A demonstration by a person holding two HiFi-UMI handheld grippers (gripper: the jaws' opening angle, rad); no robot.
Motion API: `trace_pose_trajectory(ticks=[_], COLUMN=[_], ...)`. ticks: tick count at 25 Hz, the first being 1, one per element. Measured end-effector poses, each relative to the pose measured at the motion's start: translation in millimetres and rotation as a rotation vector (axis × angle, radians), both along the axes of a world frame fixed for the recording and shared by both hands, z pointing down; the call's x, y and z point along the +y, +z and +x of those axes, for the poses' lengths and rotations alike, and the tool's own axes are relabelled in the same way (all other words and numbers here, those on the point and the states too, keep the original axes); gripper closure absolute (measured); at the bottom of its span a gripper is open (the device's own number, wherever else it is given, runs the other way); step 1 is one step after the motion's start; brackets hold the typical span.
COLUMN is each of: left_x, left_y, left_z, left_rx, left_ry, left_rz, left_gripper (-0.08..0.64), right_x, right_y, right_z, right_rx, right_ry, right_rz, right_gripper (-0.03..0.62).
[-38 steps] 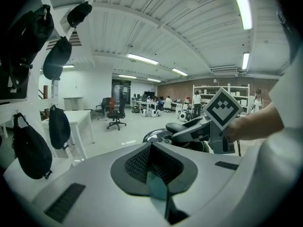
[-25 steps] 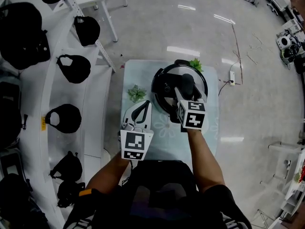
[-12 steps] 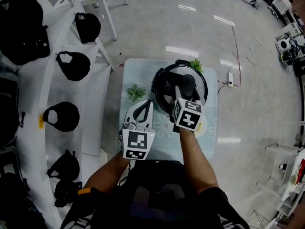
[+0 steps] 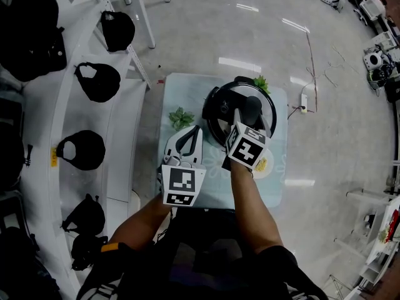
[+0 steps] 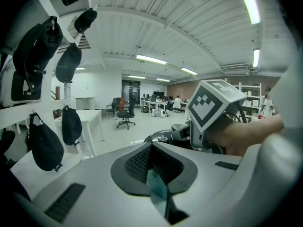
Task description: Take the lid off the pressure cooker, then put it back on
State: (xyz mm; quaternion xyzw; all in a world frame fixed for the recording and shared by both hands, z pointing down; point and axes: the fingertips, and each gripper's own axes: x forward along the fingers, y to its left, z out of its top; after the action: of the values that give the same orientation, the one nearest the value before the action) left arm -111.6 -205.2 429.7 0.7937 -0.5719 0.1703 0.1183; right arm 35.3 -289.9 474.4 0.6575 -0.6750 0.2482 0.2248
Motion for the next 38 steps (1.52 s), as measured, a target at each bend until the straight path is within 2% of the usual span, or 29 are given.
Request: trace_pose_trajectory(ticks=[5, 9, 23, 29, 33, 38], left_x=[0.6, 0.0, -1.7, -2.1, -3.2, -3.9], left_y=[-2.9, -4.7, -3.8, -2.9, -2.5, 0.4], left_z=[5.1, 2.8, -12.4, -5.5, -4.0, -6.7], left_rx=[0.016, 0.017, 0.034, 0.040, 0.038, 0.039], left_ry=[0.010, 0.009, -0.011, 0.006, 0.017, 0.024], left_rz=[-0.007, -0.005, -0.011, -0.014, -0.016, -0.031], left_gripper=[0.552, 0.552, 0.552, 0.552, 0.552, 0.552], right_x=[2.0, 0.9, 0.0, 0.1, -4.2, -5.0], right_y=[0.3, -1.9, -3.9, -0.3, 1.7, 3.4], right_z=[1.8, 1.4, -0.4, -1.2, 2.5, 11.9], right_rx=[-0.003, -0.009, -0.017, -0.004, -0.024, -0.128], right_ry=[0.102, 0.139, 0.061, 0.078, 0.148, 0.378], right_rz=[-0.045, -0.057, -0.033, -0.031, -0.029, -0.081], right_gripper=[0.296, 0.296, 0.296, 0.295, 0.291, 0.304])
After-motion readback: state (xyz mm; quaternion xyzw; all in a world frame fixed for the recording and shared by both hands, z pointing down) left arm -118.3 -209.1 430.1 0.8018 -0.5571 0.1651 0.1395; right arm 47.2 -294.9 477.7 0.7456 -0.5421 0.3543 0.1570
